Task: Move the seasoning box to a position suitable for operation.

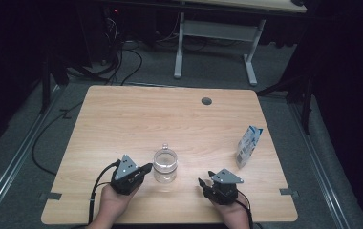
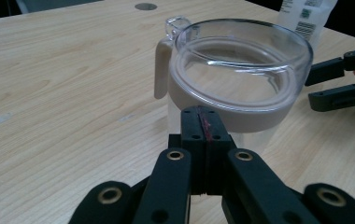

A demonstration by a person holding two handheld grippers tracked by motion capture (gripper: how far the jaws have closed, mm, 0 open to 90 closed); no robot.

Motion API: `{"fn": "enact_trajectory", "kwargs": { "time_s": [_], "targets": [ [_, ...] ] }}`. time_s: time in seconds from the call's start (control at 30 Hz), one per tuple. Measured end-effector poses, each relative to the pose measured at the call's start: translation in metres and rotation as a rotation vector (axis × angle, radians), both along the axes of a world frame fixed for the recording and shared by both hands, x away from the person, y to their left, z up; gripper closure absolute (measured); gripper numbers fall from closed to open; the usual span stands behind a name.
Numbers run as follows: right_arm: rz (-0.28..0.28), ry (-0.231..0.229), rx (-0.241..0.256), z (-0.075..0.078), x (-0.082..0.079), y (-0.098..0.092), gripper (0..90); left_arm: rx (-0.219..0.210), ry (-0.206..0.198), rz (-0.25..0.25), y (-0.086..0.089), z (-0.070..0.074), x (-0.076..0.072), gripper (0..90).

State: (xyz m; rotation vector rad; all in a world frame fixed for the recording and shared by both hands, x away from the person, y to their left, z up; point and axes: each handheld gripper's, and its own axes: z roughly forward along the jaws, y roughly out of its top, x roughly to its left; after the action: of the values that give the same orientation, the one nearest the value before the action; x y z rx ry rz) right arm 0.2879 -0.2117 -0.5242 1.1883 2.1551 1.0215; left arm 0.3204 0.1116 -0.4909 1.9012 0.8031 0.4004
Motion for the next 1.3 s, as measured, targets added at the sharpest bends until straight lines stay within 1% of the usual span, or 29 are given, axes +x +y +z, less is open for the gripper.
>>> {"fn": "enact_trajectory", "kwargs": {
  "time_s": [0.13, 0.27, 0.67, 0.8, 1.17, 1.3],
  "targets": [
    [0.001, 0.004, 0.001, -0.001, 0.0, 0.001, 50.9, -0.008, 0.001, -0.018, -0.003, 0.001, -0.004, 89.7],
    [0.004, 0.007, -0.003, -0.001, 0.0, 0.002, 51.2, -0.017, -0.008, -0.038, -0.006, 0.003, -0.008, 89.6],
    [0.018, 0.008, -0.012, -0.003, 0.0, 0.005, 51.3, -0.016, -0.016, -0.091, -0.02, 0.003, -0.017, 89.5],
    [0.02, 0.009, -0.016, -0.004, 0.0, 0.007, 51.3, -0.014, -0.016, -0.112, -0.025, 0.003, -0.019, 89.4],
    [0.029, 0.012, -0.024, -0.005, -0.001, 0.011, 51.3, -0.021, -0.01, -0.142, -0.037, 0.002, -0.021, 89.1],
    [0.033, 0.011, -0.03, -0.005, -0.001, 0.012, 51.2, -0.022, -0.015, -0.151, -0.042, 0.002, -0.022, 89.1]
  ]
}}
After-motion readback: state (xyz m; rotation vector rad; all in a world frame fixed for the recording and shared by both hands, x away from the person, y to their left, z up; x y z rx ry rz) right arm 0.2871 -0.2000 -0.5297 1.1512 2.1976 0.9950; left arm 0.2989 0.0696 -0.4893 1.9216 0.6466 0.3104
